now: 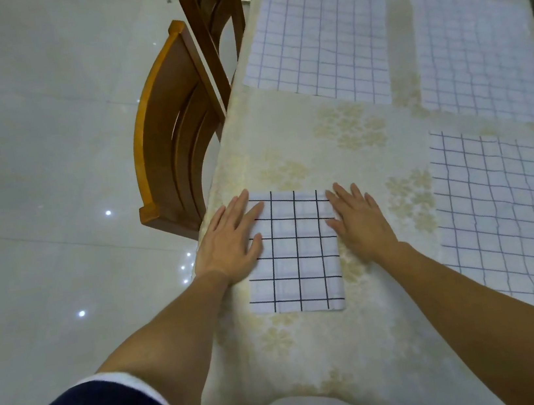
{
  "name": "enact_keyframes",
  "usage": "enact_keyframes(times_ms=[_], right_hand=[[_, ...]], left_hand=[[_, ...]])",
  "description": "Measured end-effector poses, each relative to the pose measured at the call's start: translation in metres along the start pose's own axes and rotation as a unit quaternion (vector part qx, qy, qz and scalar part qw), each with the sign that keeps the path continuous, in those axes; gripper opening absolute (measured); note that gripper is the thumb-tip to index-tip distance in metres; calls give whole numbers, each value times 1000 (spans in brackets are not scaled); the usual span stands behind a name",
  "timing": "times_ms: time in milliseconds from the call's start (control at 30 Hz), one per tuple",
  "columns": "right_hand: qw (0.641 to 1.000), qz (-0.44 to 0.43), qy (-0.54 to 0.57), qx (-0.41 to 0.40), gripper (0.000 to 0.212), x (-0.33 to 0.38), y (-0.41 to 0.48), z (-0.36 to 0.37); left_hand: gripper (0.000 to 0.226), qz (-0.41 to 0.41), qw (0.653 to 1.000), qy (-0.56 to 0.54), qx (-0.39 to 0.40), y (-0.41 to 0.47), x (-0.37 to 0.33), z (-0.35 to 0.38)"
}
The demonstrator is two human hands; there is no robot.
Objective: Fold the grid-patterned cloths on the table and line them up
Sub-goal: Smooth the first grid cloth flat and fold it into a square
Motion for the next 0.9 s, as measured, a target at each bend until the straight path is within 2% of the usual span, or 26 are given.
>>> enact_keyframes(times_ms=[233,433,533,667,900], right_hand=[[998,-10,59,-29,67,-3,-22,-2],[998,8,23,52,108,-7,-31,6],[998,1,3,70,118,-3,-45,12],[997,1,-9,76,121,0,-71,30],[996,0,56,76,118,8,-124,51]], left_hand=[[63,7,1000,23,9,1,-2,2],[64,6,999,31,12,2,-2,4],[65,3,1000,22,12,2,-2,3],[65,4,999,29,15,0,-2,2],[66,0,999,25,21,0,-2,3]])
Point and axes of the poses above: each hand's wrist, its own y-axis towards the middle knuckle, its own z-axis out of the palm, x = y × z, the point moved 10 cm from there along y, towards the middle knuckle, and after that the axes turned 9 degrees about y, right-handed, at the moved point
